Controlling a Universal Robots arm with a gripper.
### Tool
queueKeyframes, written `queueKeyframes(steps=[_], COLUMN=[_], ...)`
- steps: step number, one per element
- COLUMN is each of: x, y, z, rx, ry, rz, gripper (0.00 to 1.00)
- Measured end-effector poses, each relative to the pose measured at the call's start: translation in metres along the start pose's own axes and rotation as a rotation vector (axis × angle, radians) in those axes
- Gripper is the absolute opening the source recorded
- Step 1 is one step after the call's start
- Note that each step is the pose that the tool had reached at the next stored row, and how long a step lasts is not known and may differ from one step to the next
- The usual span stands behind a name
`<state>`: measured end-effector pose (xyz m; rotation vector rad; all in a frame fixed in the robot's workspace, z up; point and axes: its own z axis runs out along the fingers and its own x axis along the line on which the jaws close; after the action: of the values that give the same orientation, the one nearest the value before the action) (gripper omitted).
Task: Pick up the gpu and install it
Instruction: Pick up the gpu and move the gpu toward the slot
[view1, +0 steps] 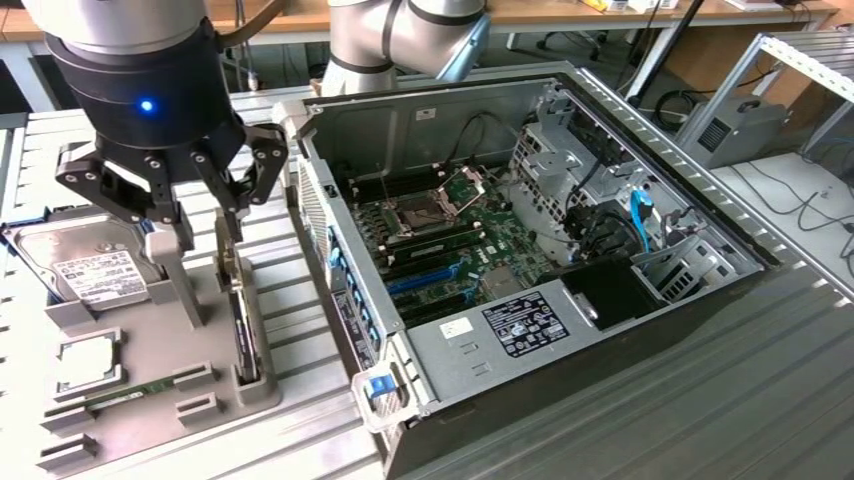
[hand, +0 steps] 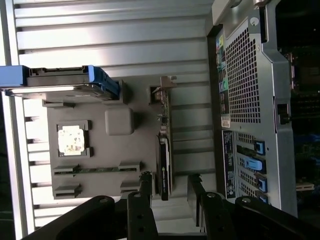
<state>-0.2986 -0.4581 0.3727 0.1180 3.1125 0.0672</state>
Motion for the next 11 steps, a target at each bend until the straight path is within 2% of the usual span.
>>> queueKeyframes(steps=[11], x=[0.0], y=[-0.0005], z=[0.0113], rx=[0.0001], ry=[0.0001], rz=[0.0], gripper=[0.42])
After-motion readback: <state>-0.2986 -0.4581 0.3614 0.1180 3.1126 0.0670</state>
